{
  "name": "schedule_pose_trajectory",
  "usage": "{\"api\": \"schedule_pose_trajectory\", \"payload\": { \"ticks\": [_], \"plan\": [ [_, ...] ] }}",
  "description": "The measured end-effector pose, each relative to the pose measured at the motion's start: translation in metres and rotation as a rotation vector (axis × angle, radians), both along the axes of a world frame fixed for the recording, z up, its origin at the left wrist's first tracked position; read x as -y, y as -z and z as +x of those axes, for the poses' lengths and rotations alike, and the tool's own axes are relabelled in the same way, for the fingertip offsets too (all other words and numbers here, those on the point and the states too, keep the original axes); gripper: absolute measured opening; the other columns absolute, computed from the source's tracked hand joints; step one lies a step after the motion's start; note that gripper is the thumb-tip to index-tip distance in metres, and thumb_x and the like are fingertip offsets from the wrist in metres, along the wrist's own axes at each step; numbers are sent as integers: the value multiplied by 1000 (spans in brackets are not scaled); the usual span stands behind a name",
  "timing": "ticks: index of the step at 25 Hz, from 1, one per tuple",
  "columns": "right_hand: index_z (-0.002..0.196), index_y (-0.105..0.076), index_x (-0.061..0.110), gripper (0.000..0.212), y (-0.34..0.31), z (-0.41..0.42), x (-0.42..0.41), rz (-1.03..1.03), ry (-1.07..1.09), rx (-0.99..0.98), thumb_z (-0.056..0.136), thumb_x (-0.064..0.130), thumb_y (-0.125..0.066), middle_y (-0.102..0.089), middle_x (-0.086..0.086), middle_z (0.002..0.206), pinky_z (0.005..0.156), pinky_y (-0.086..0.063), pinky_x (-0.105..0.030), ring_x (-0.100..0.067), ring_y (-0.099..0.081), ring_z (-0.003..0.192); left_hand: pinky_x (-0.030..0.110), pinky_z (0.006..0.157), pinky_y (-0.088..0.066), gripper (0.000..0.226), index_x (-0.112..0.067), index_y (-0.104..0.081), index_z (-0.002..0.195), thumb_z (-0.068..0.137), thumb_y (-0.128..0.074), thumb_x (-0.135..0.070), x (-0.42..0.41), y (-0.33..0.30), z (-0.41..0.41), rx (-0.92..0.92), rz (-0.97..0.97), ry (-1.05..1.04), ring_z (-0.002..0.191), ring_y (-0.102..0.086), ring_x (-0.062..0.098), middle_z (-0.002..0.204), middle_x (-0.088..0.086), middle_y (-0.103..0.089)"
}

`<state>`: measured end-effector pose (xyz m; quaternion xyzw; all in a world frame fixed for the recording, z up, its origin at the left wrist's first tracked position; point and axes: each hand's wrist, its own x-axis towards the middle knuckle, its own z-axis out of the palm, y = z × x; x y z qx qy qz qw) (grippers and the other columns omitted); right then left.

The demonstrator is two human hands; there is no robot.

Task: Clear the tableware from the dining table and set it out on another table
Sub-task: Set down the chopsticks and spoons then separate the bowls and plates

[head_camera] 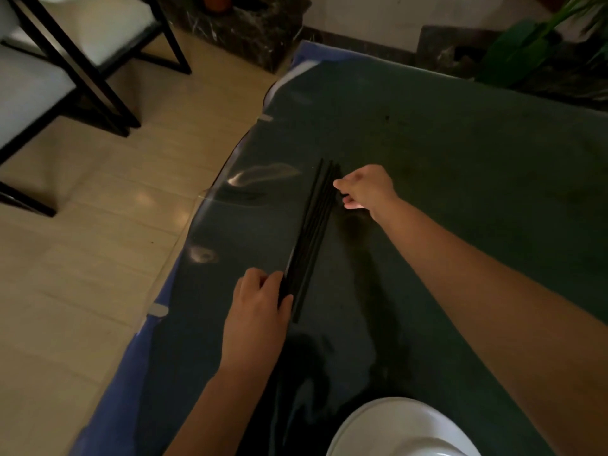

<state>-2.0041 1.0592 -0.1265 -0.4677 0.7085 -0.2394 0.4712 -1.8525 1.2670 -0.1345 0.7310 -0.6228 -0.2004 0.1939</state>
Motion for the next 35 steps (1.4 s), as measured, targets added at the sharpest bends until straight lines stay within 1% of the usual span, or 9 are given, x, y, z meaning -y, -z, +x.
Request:
{"api": "schedule_pose_trajectory", "payload": {
  "ticks": [5,8,10,13,15,18,21,26,35],
  "plan": [
    [74,-57,10,16,4,3,-19,50,26,14,79,13,-71,-68,-14,85,59,-59,-25,-14,-68,62,34,86,-48,71,-6,-40,136,80,-59,-46,-5,4,0,91,2,40,108,-50,25,118,8,-51],
    [96,-60,0,28,5,13,-22,92,74,63,77,14,-74,-66,-21,97,46,-57,-23,-19,-68,64,36,87,-49,85,-2,-43,134,68,-71,-49,-8,6,0,177,-15,116,107,-52,28,118,12,-54],
    [107,-59,-1,38,3,21,-22,100,74,63,76,15,-75,-64,-19,104,47,-58,-25,-21,-68,62,37,83,-51,78,0,-51,126,65,-78,-41,-8,8,-1,188,-39,135,100,-56,30,112,14,-58],
    [98,-58,4,30,2,29,-23,92,44,5,77,19,-74,-64,-15,97,46,-58,-26,-18,-67,57,35,78,-52,70,1,-54,123,66,-79,-32,-8,12,-4,164,-68,145,94,-59,31,108,15,-60],
    [91,-57,12,22,2,26,-26,-69,-50,-239,82,28,-68,-64,-8,90,53,-57,-30,-17,-66,65,34,84,-50,75,-3,-49,129,68,-76,-38,-9,13,2,113,-81,155,102,-56,28,116,13,-57],
    [122,-53,13,33,8,10,-19,-490,-248,-595,93,29,-48,-57,-8,126,92,-48,-37,-23,-55,116,42,99,-44,80,-16,-38,139,72,-64,-52,-12,19,26,128,-214,336,126,-43,23,137,10,-48],
    [147,-20,13,54,13,3,4,-556,-540,-645,98,28,-38,-19,-5,157,117,-18,-39,-20,-14,145,47,111,-23,72,-25,-36,140,79,-51,-60,-2,26,44,293,-299,692,141,-25,21,149,5,-35],
    [144,-29,12,53,24,14,27,-511,-774,-590,97,30,-42,-29,-7,153,115,-19,-34,-19,-23,142,48,110,-30,57,-17,-64,118,84,-49,-60,29,30,43,344,-416,995,127,-49,20,129,5,-61],
    [133,-49,8,48,38,1,27,-570,-622,-507,90,29,-57,-47,-7,143,111,-25,-28,-18,-39,134,41,95,-50,39,-6,-69,94,85,-59,-43,64,26,46,297,-508,1157,105,-64,29,104,14,-69]
  ]
}}
